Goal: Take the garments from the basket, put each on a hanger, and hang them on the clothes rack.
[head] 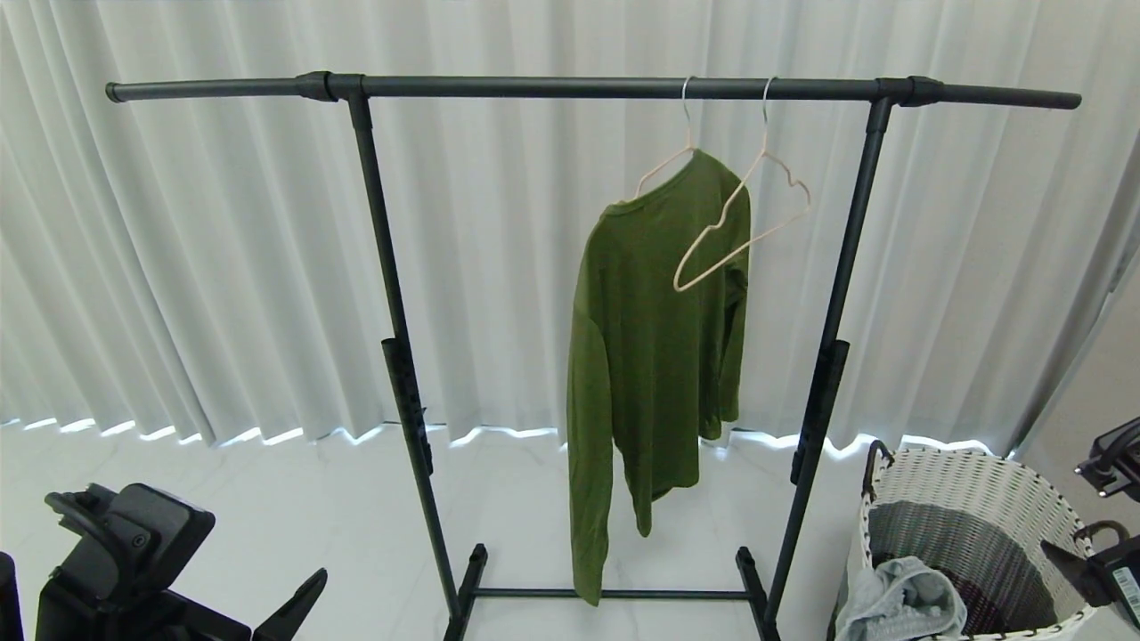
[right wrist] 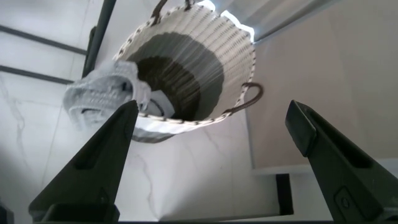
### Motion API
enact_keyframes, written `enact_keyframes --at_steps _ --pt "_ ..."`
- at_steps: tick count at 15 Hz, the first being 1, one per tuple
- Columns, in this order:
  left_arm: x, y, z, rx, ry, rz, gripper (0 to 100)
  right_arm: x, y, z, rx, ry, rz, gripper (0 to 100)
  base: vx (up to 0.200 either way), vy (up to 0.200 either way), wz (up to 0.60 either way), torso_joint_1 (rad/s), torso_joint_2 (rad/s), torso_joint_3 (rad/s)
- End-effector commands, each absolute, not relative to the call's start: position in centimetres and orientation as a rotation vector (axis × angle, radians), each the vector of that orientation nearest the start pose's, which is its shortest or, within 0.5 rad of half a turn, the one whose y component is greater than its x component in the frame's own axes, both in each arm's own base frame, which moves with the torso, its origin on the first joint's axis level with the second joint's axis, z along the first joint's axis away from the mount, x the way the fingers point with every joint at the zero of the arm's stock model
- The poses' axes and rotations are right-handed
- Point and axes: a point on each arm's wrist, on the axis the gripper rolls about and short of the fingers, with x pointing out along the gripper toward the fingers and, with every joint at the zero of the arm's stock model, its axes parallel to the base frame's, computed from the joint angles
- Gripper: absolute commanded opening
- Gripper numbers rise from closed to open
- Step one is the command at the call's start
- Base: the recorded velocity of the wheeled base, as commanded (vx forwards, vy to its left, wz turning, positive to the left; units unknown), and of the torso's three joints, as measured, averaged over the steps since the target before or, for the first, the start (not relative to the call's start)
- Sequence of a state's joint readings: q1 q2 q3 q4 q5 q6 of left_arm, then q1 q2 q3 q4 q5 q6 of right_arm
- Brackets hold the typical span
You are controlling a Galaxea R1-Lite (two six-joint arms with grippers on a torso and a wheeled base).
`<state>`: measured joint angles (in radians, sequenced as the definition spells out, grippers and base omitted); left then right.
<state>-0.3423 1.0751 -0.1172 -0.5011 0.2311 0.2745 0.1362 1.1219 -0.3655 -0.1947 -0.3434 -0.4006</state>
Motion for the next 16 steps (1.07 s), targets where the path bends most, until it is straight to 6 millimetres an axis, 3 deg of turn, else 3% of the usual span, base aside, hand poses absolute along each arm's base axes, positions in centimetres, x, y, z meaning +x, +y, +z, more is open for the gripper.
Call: enact_keyframes --at_steps 1,5,8,12,16 --pt "10.6 -3.2 11.8 0.399 0.427 -0.169 100 13.6 1.1 15.0 -0.525 0.592 -0.088 100 0.0 0.0 0.0 -0.154 0.46 0.305" --pt "10.5 -3.2 11.8 0.398 0.428 -0.169 100 13.7 0.7 14.0 -0.502 0.62 -0.114 100 0.0 0.0 0.0 -0.096 0.35 0.239" --pt "10.2 -3.1 11.3 0.403 0.448 -0.17 100 13.8 0.6 12.2 -0.46 0.647 -0.132 100 0.0 0.0 0.0 -0.013 0.05 0.028" --pt "10.3 -3.1 11.3 0.408 0.447 -0.171 100 13.9 0.6 11.6 -0.468 0.666 -0.125 100 0.0 0.0 0.0 0.0 0.0 0.0" --pt "10.3 -3.1 11.3 0.41 0.448 -0.174 100 13.5 0.6 11.1 -0.47 0.69 -0.123 100 0.0 -0.2 0.0 0.001 0.0 0.006"
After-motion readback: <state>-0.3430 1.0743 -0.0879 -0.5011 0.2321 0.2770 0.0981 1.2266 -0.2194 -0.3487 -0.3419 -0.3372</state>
